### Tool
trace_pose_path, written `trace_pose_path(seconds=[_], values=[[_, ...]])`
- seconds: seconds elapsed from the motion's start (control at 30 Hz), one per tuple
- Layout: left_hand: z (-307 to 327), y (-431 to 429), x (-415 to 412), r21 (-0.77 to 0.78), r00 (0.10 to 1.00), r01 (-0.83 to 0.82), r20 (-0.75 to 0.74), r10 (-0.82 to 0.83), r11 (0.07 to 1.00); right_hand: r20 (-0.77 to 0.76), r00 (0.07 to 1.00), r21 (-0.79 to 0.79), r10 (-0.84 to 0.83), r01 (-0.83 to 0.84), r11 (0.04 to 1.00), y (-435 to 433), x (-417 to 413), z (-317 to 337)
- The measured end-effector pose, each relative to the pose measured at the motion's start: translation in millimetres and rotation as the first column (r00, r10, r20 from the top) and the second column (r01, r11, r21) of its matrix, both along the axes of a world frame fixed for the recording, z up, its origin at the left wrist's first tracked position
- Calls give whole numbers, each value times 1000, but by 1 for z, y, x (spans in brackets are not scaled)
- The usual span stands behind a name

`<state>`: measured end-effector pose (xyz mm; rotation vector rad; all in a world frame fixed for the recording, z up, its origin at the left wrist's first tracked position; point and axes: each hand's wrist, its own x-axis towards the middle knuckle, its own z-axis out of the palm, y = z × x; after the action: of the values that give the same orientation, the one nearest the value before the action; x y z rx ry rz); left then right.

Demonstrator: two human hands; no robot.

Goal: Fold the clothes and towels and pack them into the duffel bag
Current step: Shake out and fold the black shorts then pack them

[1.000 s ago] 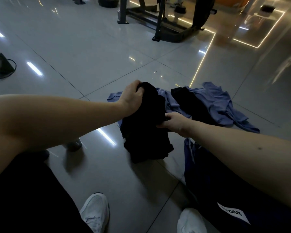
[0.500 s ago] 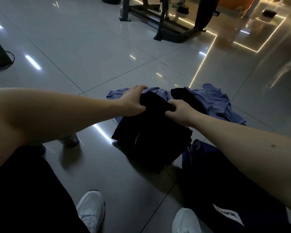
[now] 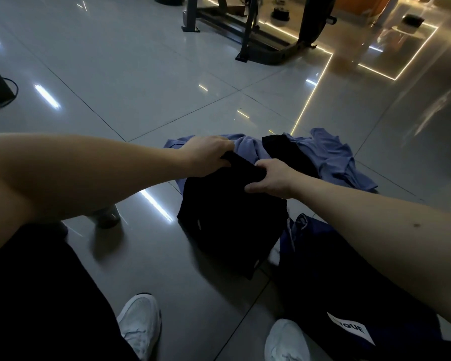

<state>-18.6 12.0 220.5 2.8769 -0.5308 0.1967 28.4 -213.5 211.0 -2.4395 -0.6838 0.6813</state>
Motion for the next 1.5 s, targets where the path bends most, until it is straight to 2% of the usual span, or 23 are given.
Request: trace_pose_path(seconds=[0.1,0.17,0.27,0.37,0.47,0.57,0.67,0.8,0.9,1.03,1.27,1.4,1.5], values=[[7,1,4,8,998,-26,56,25,1000,21,998,-47,56,-55,997,-1,-4,-8],[12,3,5,-41,994,-19,104,23,999,55,997,-41,45,-43,998,-1,-5,-10],[23,10,7,-104,988,-26,151,42,994,95,995,-29,-20,23,999,-4,0,-6],[41,25,12,-106,976,-100,185,118,989,193,977,-41,-95,104,994,-10,9,0],[59,39,13,-57,970,-110,212,120,992,299,941,-15,-155,167,986,-13,15,14],[68,47,7,90,967,-128,234,104,988,464,857,-17,-225,262,965,-13,20,34],[79,53,0,205,970,-96,238,46,974,533,781,64,-325,346,936,-13,24,52],[99,59,1,258,976,-64,220,6,964,612,735,80,-292,310,948,-12,24,68],[89,62,2,172,970,-128,228,87,977,662,702,111,-261,253,961,-17,22,76],[79,64,-2,102,960,-169,241,140,980,647,726,123,-231,200,972,-21,17,84],[56,59,3,112,972,-234,2,235,966,481,859,84,-173,151,985,-21,9,73],[51,60,6,117,974,-222,-21,226,968,363,922,76,-134,114,991,-18,12,71],[50,65,4,43,979,-204,-5,204,978,309,942,120,-132,99,988,-16,13,66]])
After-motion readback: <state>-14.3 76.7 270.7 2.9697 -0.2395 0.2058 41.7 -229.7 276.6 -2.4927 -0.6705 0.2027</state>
